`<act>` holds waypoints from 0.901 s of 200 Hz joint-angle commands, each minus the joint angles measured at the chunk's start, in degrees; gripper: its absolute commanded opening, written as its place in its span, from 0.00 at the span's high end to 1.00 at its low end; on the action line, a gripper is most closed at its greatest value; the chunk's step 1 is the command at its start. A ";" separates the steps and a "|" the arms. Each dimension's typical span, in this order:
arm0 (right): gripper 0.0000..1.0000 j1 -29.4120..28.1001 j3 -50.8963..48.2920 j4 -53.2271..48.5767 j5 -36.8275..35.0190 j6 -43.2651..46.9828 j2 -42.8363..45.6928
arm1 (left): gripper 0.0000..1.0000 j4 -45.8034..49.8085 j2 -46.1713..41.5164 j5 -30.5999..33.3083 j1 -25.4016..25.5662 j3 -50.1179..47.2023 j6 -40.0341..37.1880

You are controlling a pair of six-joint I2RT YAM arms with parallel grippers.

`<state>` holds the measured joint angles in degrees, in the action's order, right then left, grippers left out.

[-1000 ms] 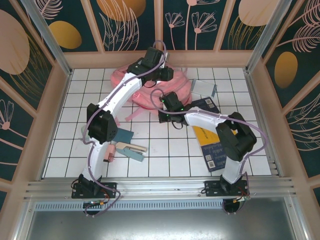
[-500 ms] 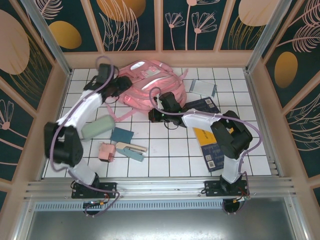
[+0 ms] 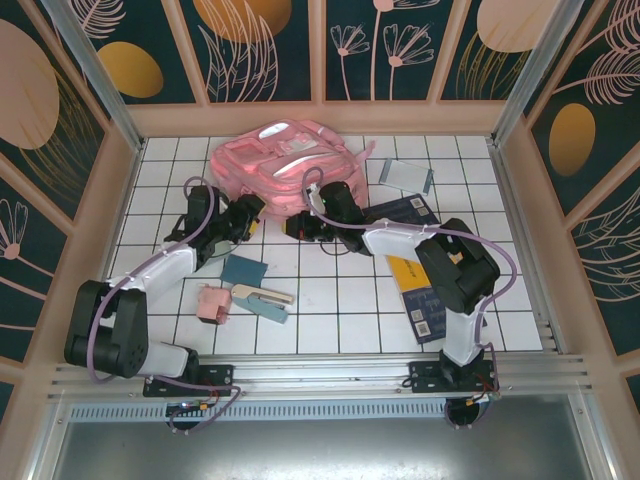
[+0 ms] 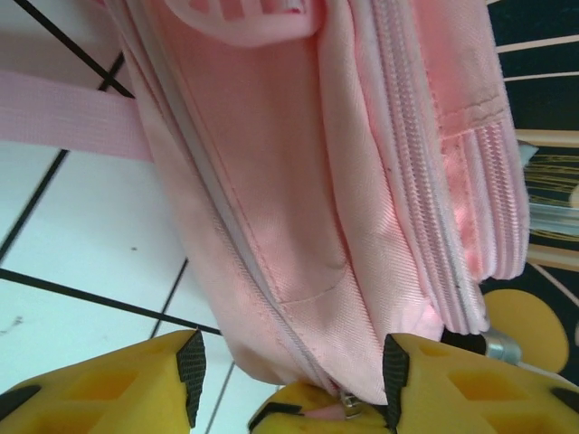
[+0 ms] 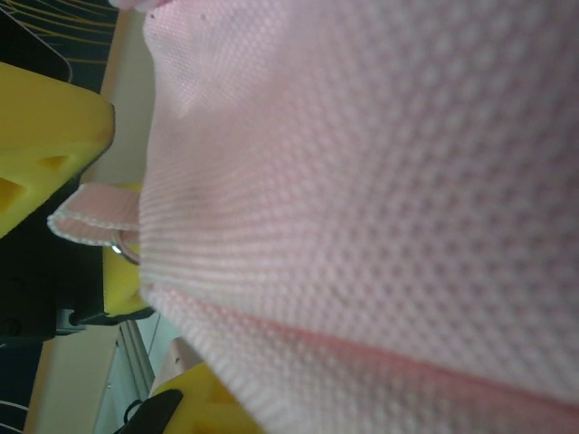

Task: Pack the student bag
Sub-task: Unzip the student bag at the top-center of the table.

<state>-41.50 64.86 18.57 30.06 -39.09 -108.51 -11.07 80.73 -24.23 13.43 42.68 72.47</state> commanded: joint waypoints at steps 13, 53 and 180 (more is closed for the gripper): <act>1.00 -0.33 1.59 6.29 2.39 -1.37 -0.52 | 0.44 -9.50 1.30 -2.90 -0.20 -0.88 4.88; 1.00 -1.22 1.58 6.99 2.93 -1.94 -0.67 | 0.50 -14.10 6.25 -4.58 0.20 -0.67 6.20; 1.00 -2.91 10.92 -17.30 -8.77 10.65 -2.01 | 1.00 -2.63 12.90 0.91 2.13 10.03 -5.24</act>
<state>-43.90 70.67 9.34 25.63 -35.07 -110.41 -18.04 93.58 -26.35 14.87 49.65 72.95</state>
